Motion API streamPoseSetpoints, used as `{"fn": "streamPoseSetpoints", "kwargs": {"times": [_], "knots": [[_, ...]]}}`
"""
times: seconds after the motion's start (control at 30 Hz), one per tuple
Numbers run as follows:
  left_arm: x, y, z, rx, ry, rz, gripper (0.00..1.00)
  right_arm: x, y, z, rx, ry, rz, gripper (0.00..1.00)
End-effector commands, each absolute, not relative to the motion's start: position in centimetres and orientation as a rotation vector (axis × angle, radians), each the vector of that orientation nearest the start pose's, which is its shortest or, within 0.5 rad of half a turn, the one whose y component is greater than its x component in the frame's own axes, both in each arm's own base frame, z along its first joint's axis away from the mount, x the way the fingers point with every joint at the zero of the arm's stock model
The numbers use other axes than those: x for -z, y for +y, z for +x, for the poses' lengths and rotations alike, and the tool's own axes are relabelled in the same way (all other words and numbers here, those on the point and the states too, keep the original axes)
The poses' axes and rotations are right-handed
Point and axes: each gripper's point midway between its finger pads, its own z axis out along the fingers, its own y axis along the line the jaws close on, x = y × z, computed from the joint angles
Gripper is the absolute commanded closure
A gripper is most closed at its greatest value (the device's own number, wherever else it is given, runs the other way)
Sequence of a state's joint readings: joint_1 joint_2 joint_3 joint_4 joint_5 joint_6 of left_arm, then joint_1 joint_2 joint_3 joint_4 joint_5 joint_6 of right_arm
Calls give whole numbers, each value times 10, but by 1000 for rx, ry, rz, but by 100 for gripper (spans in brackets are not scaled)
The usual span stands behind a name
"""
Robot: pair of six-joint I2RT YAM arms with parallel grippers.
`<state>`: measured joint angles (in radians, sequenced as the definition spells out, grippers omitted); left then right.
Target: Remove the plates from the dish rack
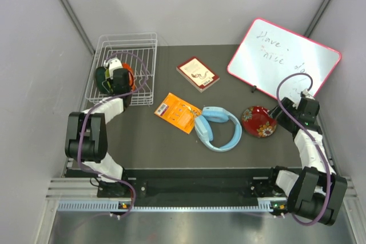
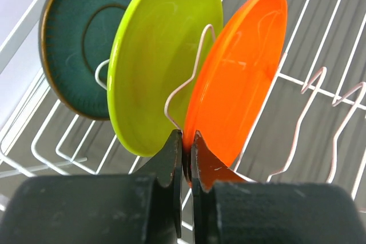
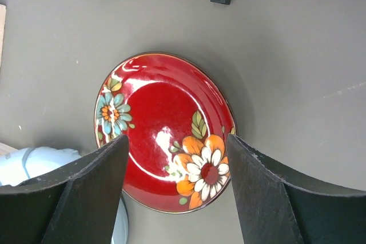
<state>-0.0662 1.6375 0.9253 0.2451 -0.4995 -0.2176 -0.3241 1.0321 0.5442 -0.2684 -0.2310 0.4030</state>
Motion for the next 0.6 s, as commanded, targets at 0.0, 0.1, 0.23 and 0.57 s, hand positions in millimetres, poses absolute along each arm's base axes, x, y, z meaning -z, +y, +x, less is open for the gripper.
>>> {"fn": "streamPoseSetpoints", "kwargs": {"times": [0.0,0.1,0.23,0.57], "knots": [[-153,46,454,-320,1831,-461,100,-98,-38,291,-314,2155,675,30],[-168,51,449,-390,1782,-477,100,-100,-37,289,-314,2153,669,29],[-194,49,441,-465,1694,-500,100,-107,-38,286,-295,2143,650,25],[-260,29,409,-454,1598,-506,100,-151,-32,278,-298,2050,572,7]]}}
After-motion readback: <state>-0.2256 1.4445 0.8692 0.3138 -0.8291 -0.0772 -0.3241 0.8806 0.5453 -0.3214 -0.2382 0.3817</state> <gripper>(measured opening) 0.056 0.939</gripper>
